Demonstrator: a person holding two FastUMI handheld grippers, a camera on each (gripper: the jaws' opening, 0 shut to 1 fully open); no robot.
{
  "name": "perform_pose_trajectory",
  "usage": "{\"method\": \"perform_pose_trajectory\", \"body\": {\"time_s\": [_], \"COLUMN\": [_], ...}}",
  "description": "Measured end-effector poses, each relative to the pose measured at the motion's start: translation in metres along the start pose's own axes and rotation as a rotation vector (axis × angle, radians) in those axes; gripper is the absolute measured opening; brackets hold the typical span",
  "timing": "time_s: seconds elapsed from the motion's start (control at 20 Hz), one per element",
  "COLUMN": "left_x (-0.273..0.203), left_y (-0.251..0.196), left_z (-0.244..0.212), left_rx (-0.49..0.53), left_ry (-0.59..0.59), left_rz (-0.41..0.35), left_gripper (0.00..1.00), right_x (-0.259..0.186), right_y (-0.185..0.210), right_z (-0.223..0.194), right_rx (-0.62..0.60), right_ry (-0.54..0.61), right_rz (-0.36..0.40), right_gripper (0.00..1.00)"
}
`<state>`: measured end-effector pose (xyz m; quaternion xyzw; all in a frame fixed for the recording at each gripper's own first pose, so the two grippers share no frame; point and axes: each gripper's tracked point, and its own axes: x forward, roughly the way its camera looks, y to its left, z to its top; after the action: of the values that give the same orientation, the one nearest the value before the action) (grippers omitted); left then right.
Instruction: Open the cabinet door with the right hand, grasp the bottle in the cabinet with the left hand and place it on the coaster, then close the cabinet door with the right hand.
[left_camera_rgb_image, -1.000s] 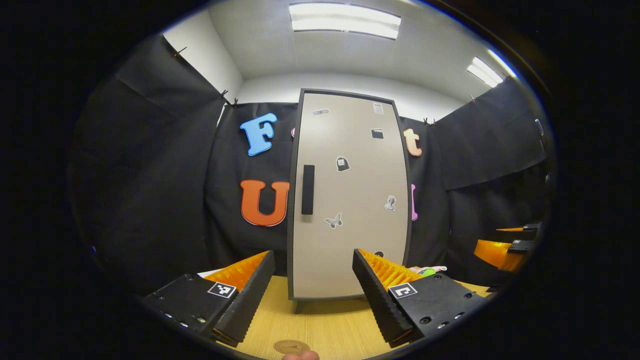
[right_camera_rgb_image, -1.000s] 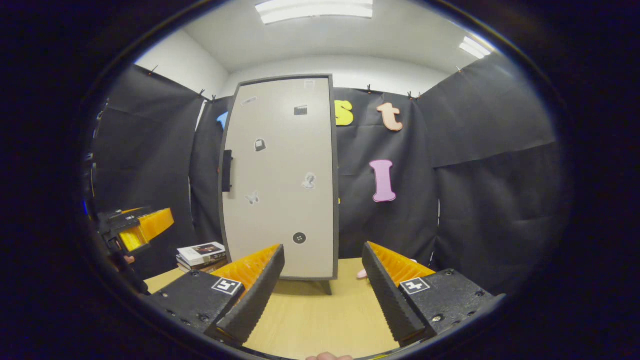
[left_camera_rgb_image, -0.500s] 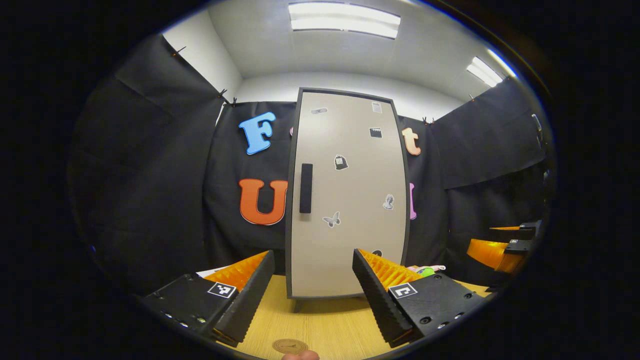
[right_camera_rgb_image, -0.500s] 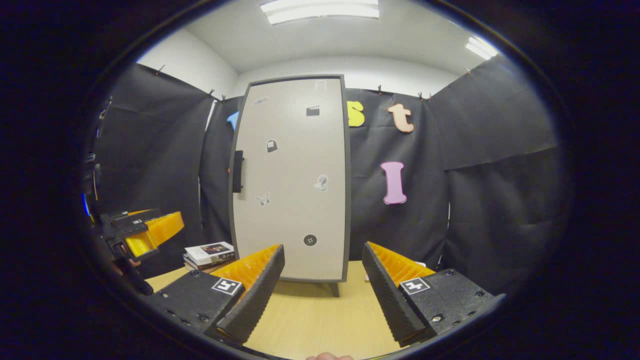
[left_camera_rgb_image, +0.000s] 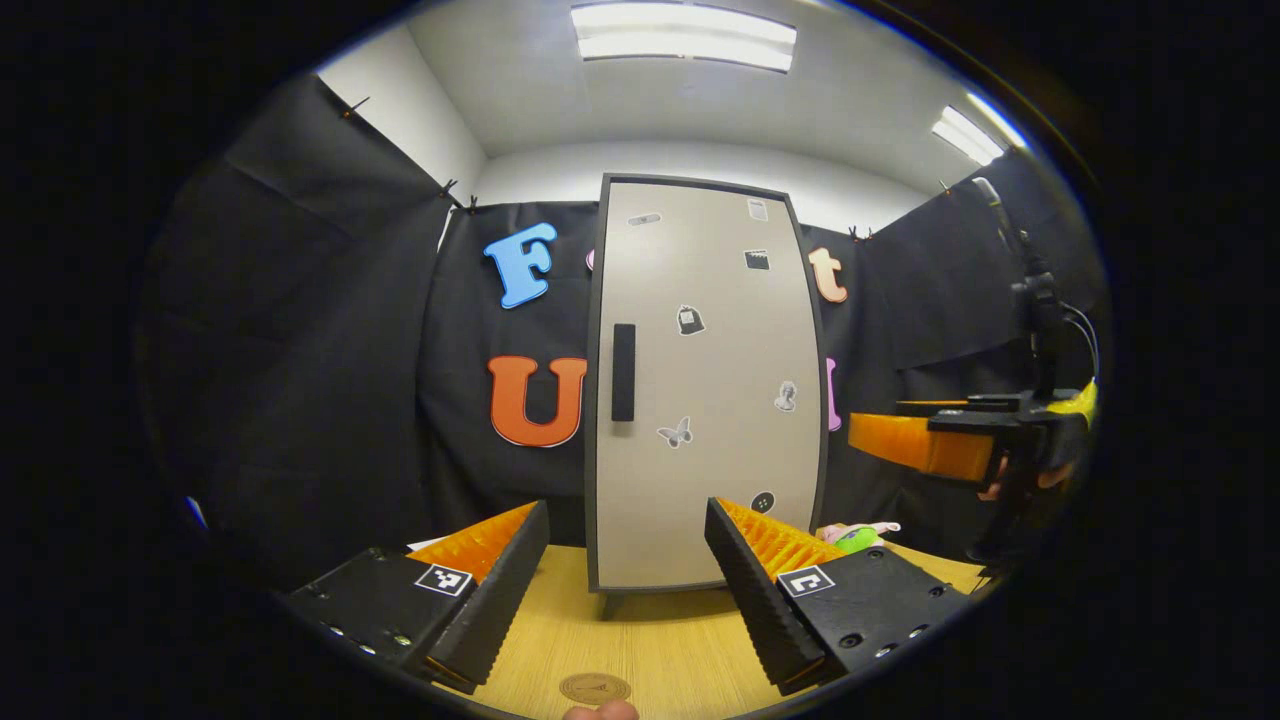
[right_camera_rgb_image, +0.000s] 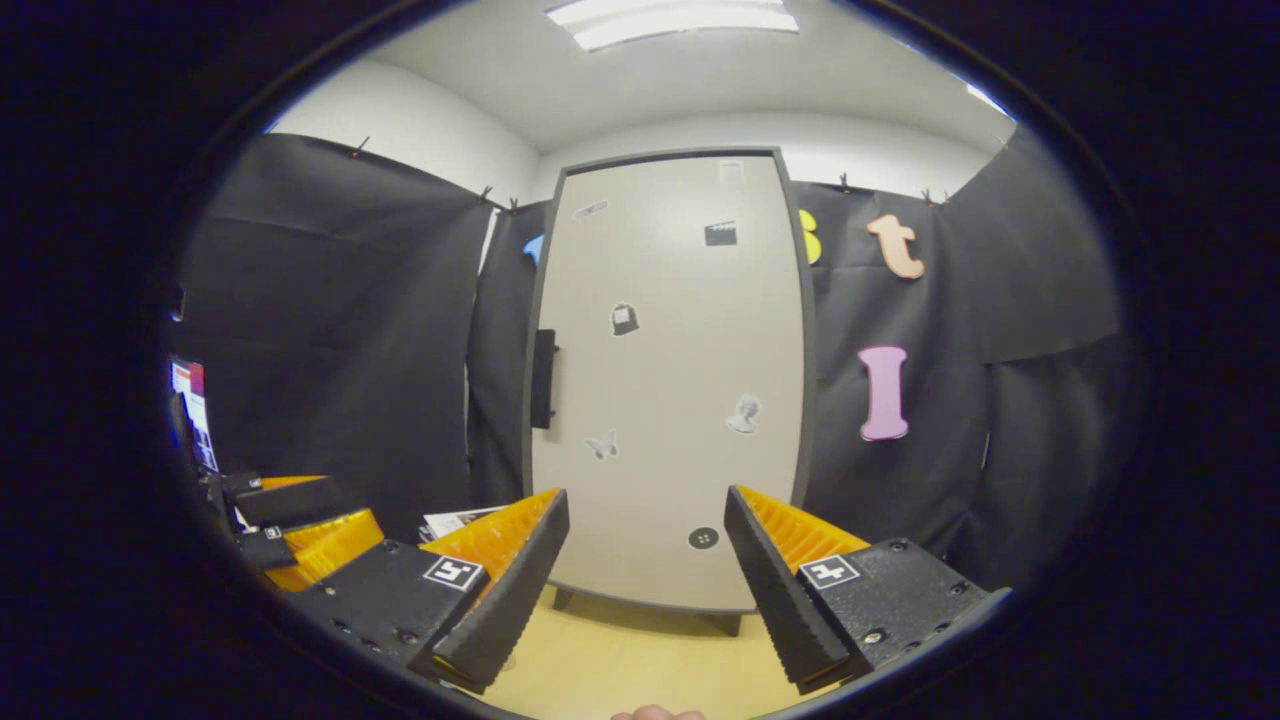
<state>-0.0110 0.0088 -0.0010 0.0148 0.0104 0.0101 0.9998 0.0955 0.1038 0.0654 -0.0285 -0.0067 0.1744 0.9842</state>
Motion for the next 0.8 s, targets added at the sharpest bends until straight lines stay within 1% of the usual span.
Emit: {"method": "perform_pose_trajectory", "body": {"time_s": [0.1,0.3,0.5,0.65,0.8], "left_x": [-0.003,-0.01,-0.014,-0.017,-0.016], "left_y": [0.004,0.009,0.011,0.013,0.018], "left_z": [-0.001,-0.007,-0.009,-0.008,-0.008], "left_rx": [0.002,-0.014,-0.011,-0.008,-0.011], "left_ry": [0.007,0.027,0.042,0.041,0.043], "left_rz": [0.01,0.022,0.025,0.026,0.023], "left_gripper": [0.95,0.95,0.95,0.95,0.95], "right_x": [0.032,0.095,0.157,0.194,0.221], "right_y": [0.01,0.031,0.054,0.073,0.089], "right_z": [0.016,0.034,0.034,0.029,0.031], "right_rx": [-0.011,-0.009,0.018,0.06,0.055], "right_ry": [-0.013,-0.025,0.004,0.038,0.042], "right_rz": [0.044,0.094,0.12,0.137,0.145], "right_gripper": [1.0,1.0,1.0,1.0,1.0]}}
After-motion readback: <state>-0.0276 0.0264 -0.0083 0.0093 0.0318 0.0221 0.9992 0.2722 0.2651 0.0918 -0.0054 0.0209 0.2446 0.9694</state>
